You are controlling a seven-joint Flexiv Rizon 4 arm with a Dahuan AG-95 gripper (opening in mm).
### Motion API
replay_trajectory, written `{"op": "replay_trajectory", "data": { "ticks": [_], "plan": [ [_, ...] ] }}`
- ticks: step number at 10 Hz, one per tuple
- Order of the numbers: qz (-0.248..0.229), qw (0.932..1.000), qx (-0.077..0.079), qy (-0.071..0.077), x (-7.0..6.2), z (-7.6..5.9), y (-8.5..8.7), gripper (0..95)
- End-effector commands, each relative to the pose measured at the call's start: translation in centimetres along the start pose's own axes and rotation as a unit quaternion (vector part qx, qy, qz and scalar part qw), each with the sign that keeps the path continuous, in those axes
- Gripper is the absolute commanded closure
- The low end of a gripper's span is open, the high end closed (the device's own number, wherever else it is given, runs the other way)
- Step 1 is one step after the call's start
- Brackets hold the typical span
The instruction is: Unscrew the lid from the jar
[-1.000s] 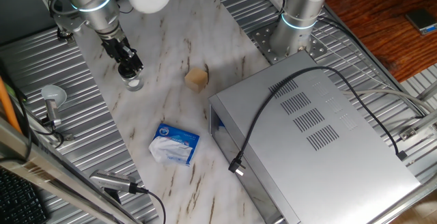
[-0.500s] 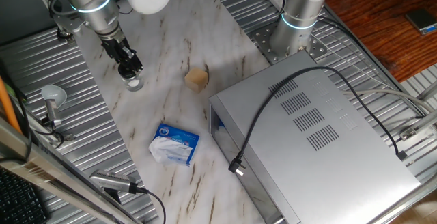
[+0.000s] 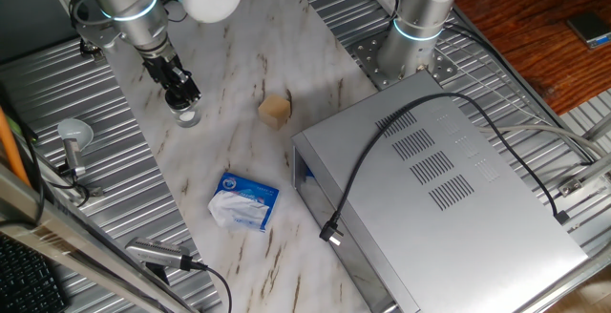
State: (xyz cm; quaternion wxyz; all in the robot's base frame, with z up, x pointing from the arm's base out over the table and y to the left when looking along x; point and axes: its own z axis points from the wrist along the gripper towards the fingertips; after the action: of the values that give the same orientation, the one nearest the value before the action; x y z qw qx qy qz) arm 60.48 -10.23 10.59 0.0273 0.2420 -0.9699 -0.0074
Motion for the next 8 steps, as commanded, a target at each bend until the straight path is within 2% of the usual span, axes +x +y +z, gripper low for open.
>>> {"op": "replay_trajectory", "data": {
  "ticks": [1, 5, 8],
  "plan": [
    [0.003, 1.0, 0.004, 0.002, 0.0, 0.02, -0.01, 38.0],
    [-0.004, 0.9999, 0.013, 0.003, 0.01, -0.04, 0.0, 38.0],
    [-0.006, 0.9999, 0.012, 0.001, 0.02, -0.05, 0.0, 38.0]
  ]
}}
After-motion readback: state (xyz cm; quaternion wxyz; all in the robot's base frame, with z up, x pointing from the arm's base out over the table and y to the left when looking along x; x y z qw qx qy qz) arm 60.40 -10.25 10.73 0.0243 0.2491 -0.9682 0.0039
